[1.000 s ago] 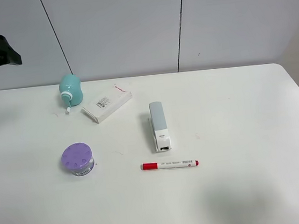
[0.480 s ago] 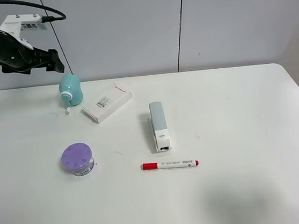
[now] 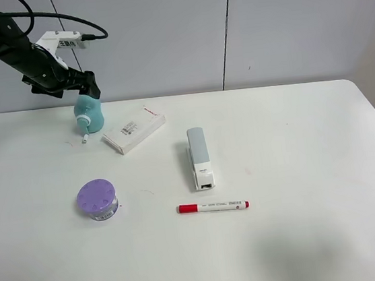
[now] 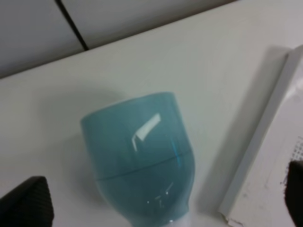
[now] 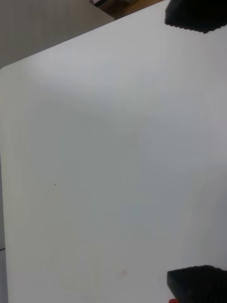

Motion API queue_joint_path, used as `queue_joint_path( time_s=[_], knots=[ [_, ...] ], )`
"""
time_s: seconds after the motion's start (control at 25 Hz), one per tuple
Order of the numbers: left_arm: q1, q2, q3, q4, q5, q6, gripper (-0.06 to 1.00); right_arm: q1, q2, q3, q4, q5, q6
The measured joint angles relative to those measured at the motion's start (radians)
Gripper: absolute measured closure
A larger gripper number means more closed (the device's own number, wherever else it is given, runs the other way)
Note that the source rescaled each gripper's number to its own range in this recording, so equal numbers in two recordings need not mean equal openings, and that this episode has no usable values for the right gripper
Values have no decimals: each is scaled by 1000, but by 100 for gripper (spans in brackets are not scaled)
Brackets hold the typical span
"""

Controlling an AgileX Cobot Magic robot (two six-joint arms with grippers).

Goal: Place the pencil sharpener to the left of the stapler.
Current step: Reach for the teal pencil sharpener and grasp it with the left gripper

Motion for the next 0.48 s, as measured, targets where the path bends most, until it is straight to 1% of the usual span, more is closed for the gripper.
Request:
queue_joint_path(
  time_s=[0.2, 0.48],
  knots=[
    [0, 44, -45, 0, 9, -36, -6, 0, 0, 0, 0, 0, 0],
    [0, 113, -113, 0, 46, -41, -6, 0, 0, 0, 0, 0, 0]
  ],
)
